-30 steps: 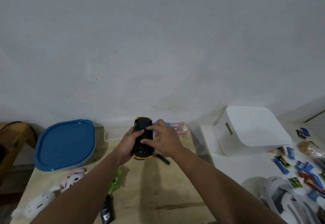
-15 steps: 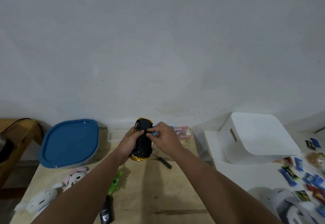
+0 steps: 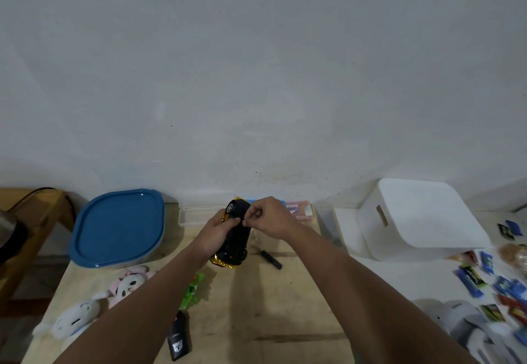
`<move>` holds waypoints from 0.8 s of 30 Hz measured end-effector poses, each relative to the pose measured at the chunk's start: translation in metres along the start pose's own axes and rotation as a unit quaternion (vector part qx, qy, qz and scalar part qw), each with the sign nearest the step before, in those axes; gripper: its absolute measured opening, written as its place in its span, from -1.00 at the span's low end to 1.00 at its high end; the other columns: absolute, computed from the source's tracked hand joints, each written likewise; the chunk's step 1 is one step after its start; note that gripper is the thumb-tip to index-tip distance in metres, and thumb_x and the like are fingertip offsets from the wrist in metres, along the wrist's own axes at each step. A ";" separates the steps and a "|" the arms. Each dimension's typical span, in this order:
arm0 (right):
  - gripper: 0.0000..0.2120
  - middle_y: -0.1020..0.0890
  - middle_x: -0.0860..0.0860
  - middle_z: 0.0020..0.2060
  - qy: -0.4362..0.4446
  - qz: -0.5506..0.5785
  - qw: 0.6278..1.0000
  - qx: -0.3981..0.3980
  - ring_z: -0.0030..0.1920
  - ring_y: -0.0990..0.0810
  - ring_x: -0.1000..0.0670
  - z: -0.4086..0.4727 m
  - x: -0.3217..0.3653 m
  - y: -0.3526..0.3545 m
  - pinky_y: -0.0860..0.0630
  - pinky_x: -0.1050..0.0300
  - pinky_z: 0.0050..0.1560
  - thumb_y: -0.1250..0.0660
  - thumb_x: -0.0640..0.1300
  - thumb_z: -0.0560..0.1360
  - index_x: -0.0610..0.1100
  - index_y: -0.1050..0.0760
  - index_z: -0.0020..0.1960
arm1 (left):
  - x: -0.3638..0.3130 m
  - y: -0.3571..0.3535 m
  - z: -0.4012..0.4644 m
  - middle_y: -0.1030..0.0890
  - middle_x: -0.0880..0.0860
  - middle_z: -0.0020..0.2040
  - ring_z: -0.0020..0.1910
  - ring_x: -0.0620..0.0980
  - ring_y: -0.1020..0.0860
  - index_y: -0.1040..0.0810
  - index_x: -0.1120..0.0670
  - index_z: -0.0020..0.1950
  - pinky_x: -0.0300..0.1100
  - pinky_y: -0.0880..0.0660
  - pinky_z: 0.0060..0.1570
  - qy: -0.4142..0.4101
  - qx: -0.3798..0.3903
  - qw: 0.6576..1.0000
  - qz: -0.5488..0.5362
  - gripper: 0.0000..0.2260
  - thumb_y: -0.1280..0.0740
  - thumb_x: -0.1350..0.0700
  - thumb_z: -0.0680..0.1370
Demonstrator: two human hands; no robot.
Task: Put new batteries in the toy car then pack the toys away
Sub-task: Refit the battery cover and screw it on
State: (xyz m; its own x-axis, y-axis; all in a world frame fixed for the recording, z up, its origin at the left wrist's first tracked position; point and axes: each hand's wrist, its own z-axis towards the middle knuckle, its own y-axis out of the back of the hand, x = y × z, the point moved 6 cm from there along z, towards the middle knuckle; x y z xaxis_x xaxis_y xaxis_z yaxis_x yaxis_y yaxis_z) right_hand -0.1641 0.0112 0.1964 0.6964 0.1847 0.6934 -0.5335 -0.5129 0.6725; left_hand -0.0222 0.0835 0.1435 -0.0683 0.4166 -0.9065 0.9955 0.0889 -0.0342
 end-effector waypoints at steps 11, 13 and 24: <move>-0.91 -0.72 0.01 -0.20 -0.001 0.006 0.999 -0.040 -0.14 -0.68 0.03 -0.001 0.000 -0.006 -0.61 0.07 -0.04 -0.54 -0.10 0.42 -0.09 -0.71 -0.11 | -0.001 0.003 -0.003 -0.72 0.15 0.10 0.04 0.12 -0.70 -0.58 0.01 0.26 0.00 -0.62 0.03 0.012 -0.020 1.000 -0.020 -0.80 -0.28 0.02 0.68; -0.91 -0.72 0.00 -0.22 -0.006 0.006 1.000 -0.027 -0.15 -0.68 0.01 0.000 -0.002 -0.006 -0.61 0.06 -0.06 -0.54 -0.11 0.42 -0.11 -0.70 -0.13 | -0.003 0.000 -0.007 -0.71 0.14 0.10 0.01 0.08 -0.70 -0.57 0.01 0.27 -0.10 -0.58 -0.10 0.018 -0.017 0.999 -0.025 -0.78 -0.23 -0.01 0.71; -0.91 -0.65 0.09 -0.28 -0.009 -0.002 1.000 0.022 -0.24 -0.59 0.11 0.000 -0.004 -0.007 -0.58 0.07 -0.04 -0.54 -0.12 0.44 -0.10 -0.66 -0.12 | 0.002 -0.001 -0.013 -0.72 0.20 0.01 -0.09 0.12 -0.67 -0.61 0.13 0.18 -0.08 -0.53 -0.06 0.060 -0.006 0.998 -0.027 -0.67 -0.11 -0.02 0.72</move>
State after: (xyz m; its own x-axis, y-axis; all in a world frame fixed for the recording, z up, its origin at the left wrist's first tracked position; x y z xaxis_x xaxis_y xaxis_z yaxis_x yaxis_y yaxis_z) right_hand -0.1629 0.0136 0.1894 0.7077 0.1718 0.6854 -0.5089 -0.5489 0.6631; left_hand -0.0243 0.0959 0.1469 -0.1307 0.5165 -0.8463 0.9893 0.1243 -0.0770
